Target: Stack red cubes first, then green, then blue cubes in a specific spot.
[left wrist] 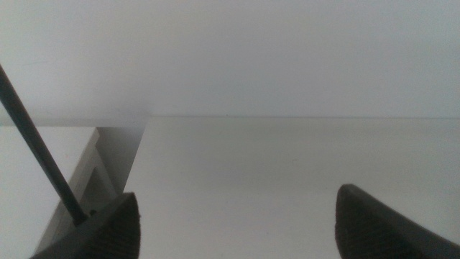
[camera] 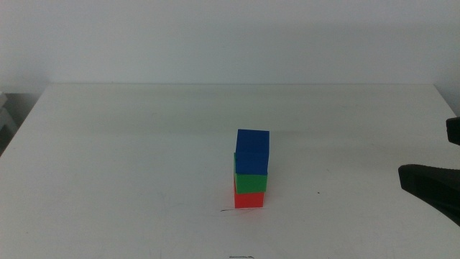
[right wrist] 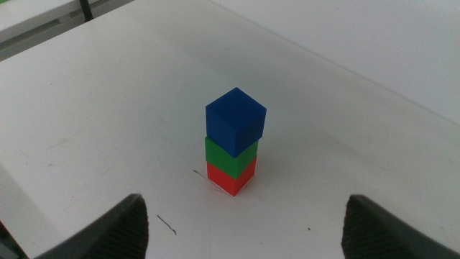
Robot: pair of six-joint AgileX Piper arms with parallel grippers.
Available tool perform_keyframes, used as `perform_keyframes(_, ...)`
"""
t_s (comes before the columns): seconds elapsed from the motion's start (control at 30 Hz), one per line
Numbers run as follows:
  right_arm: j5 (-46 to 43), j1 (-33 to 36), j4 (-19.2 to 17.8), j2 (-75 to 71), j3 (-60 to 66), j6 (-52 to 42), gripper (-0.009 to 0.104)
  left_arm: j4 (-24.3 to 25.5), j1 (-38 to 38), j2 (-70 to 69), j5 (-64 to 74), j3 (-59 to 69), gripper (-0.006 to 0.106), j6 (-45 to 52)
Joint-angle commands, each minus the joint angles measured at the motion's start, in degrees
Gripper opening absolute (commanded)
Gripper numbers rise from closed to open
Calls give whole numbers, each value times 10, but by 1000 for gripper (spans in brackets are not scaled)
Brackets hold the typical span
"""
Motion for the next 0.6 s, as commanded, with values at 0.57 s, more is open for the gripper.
perform_keyframes(0.57, -111, -276, -58, -170, 111, -7, 94, -17, 0, -130, -124, 67, 92, -4)
